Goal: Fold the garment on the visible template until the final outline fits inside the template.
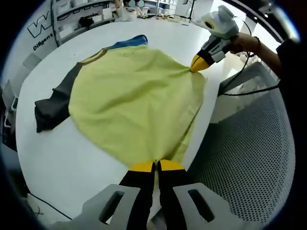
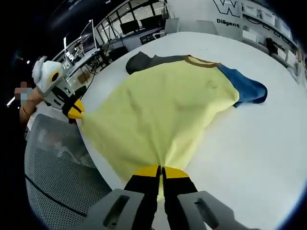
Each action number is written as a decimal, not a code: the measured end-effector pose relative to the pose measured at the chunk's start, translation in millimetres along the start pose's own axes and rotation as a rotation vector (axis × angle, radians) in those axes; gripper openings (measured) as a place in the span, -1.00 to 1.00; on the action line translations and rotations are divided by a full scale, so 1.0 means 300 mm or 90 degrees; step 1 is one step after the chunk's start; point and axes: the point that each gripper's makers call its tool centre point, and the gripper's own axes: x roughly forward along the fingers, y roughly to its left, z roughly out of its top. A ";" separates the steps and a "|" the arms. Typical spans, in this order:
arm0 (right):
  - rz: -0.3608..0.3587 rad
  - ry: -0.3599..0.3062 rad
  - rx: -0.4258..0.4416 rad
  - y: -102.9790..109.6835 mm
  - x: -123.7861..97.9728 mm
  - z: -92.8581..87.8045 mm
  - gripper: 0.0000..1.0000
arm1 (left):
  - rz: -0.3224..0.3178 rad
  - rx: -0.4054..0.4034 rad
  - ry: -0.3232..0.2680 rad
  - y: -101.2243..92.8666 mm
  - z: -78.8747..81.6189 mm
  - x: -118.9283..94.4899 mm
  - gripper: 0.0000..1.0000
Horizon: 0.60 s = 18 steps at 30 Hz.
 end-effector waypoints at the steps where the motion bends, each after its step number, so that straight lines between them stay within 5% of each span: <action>1: -0.002 0.003 0.000 -0.001 0.002 -0.003 -1.00 | -0.001 0.001 0.002 -0.002 -0.002 0.000 -0.96; 11: 0.005 0.023 -0.014 0.015 0.027 -0.032 -1.00 | 0.008 0.003 0.052 0.009 -0.053 0.019 -0.96; 18: 0.016 -0.001 0.002 0.025 0.025 -0.023 -0.97 | 0.040 0.009 0.093 0.039 -0.099 0.040 -0.96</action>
